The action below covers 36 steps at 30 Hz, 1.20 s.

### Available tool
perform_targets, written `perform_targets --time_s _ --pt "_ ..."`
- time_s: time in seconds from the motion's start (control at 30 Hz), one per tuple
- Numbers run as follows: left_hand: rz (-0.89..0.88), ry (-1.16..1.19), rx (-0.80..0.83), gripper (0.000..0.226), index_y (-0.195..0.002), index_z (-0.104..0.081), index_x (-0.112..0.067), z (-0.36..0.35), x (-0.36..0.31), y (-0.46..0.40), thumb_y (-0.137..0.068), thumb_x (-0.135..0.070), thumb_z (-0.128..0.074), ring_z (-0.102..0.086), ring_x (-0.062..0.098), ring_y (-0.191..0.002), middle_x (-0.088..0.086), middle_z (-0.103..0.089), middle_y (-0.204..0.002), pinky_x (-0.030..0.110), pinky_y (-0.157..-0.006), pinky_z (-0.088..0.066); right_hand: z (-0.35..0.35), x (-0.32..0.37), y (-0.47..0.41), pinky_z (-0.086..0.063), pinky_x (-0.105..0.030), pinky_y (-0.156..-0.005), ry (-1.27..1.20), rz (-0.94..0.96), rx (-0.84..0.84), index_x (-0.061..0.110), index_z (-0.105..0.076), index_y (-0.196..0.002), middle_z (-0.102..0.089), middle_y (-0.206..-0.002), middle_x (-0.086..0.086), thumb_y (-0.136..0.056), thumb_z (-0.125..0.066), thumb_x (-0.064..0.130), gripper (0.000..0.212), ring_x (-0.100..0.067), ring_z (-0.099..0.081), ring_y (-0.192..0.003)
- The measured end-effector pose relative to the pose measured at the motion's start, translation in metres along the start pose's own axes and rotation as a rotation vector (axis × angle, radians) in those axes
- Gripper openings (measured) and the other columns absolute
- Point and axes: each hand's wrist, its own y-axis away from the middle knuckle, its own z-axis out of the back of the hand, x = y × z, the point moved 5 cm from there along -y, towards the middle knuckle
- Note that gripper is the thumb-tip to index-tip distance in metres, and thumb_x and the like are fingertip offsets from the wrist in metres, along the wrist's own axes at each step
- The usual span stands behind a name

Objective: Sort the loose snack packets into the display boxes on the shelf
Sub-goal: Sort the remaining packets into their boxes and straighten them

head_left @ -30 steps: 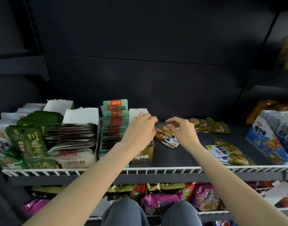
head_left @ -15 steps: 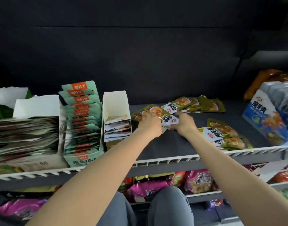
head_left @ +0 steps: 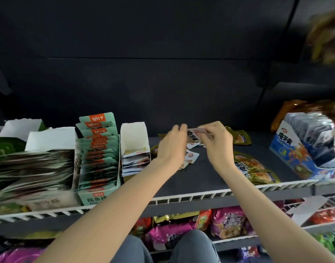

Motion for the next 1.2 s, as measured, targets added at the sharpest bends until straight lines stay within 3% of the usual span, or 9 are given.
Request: perform_targets --time_s 0.1,0.2,0.4,0.53,0.6,0.7,0.83,1.0,1.2 --pt "-0.055 0.025 -0.137 0.014 -0.105 -0.05 -0.013 0.037 0.005 0.008 -0.093 -0.006 -0.048 -0.059 0.028 -0.09 0.007 -0.056 -0.099 0.034 -0.062 -0.041 0.006 0.024 0.002 -0.04 -0.004 -0.071 -0.087 0.047 0.0 0.013 -0.07 -0.101 -0.059 -0.097 0.003 -0.088 -0.063 0.012 0.015 -0.009 -0.057 -0.087" --pt "-0.075 0.073 -0.234 0.013 -0.106 -0.053 -0.015 0.067 0.02 0.023 -0.095 -0.01 -0.047 -0.06 0.025 -0.087 0.006 -0.06 -0.096 0.034 -0.066 -0.048 0.004 0.042 0.004 -0.048 -0.014 -0.081 -0.175 0.044 0.111 0.017 -0.066 -0.11 -0.066 -0.102 0.007 -0.089 -0.061 0.013 0.022 -0.003 -0.061 -0.094" --pt "-0.001 0.227 -0.251 0.018 -0.11 -0.061 -0.013 0.102 0.07 0.049 -0.095 -0.016 -0.052 -0.063 0.018 -0.088 0.006 -0.067 -0.098 0.032 -0.072 -0.051 -0.016 0.092 0.011 -0.044 -0.006 -0.072 -0.196 0.09 0.201 0.014 -0.069 -0.1 -0.067 -0.088 0.009 -0.09 -0.057 0.005 0.017 -0.004 -0.062 -0.083" --pt "0.059 0.188 -0.269 0.016 -0.105 -0.063 -0.02 0.113 0.103 0.061 -0.091 -0.026 -0.06 -0.061 0.016 -0.086 -0.003 -0.065 -0.095 0.034 -0.068 -0.051 -0.04 0.116 0.017 -0.052 -0.037 -0.076 -0.088 0.189 0.247 0.014 -0.068 -0.099 -0.068 -0.088 0.0 -0.09 -0.052 0.003 0.021 -0.019 -0.063 -0.082" --pt "0.05 0.15 -0.315 0.018 -0.105 -0.062 -0.022 0.12 0.111 0.066 -0.088 -0.03 -0.063 -0.056 0.014 -0.081 -0.006 -0.062 -0.098 0.033 -0.064 -0.049 -0.048 0.123 0.017 -0.051 -0.044 -0.073 -0.024 0.223 0.245 0.014 -0.066 -0.101 -0.066 -0.088 -0.003 -0.091 -0.049 0.004 0.022 -0.021 -0.061 -0.08" --pt "0.01 0.082 -0.316 0.022 -0.108 -0.059 -0.019 0.122 0.117 0.072 -0.089 -0.029 -0.061 -0.047 0.01 -0.072 -0.005 -0.061 -0.1 0.027 -0.061 -0.042 -0.049 0.132 0.014 -0.05 -0.045 -0.07 0.058 0.252 0.224 0.015 -0.064 -0.106 -0.064 -0.089 -0.005 -0.093 -0.047 0.009 0.022 -0.023 -0.059 -0.079" --pt "-0.076 0.11 -0.369 0.026 -0.115 -0.055 -0.021 0.125 0.115 0.078 -0.089 -0.024 -0.06 -0.046 0.006 -0.068 -0.006 -0.062 -0.101 0.023 -0.058 -0.045 -0.046 0.139 0.015 -0.05 -0.041 -0.07 0.179 0.303 0.26 0.017 -0.062 -0.108 -0.062 -0.093 -0.005 -0.096 -0.045 0.014 0.021 -0.024 -0.057 -0.084" --pt "-0.124 0.034 -0.312 0.027 -0.118 -0.057 -0.016 0.12 0.106 0.078 -0.092 -0.024 -0.057 -0.061 0.016 -0.094 0.0 -0.063 -0.11 0.026 -0.068 -0.047 -0.047 0.137 0.017 -0.051 -0.04 -0.069 0.322 0.34 0.28 0.016 -0.06 -0.106 -0.061 -0.093 -0.003 -0.097 -0.043 0.013 0.02 -0.021 -0.056 -0.084" --pt "-0.076 -0.06 -0.292 0.022 -0.113 -0.06 -0.02 0.122 0.1 0.071 -0.095 -0.029 -0.05 -0.062 0.017 -0.099 -0.002 -0.067 -0.106 0.028 -0.07 -0.048 -0.046 0.132 0.018 -0.05 -0.039 -0.067 0.402 0.338 0.292 0.013 -0.058 -0.103 -0.061 -0.091 -0.004 -0.097 -0.043 0.01 0.016 -0.021 -0.054 -0.083"
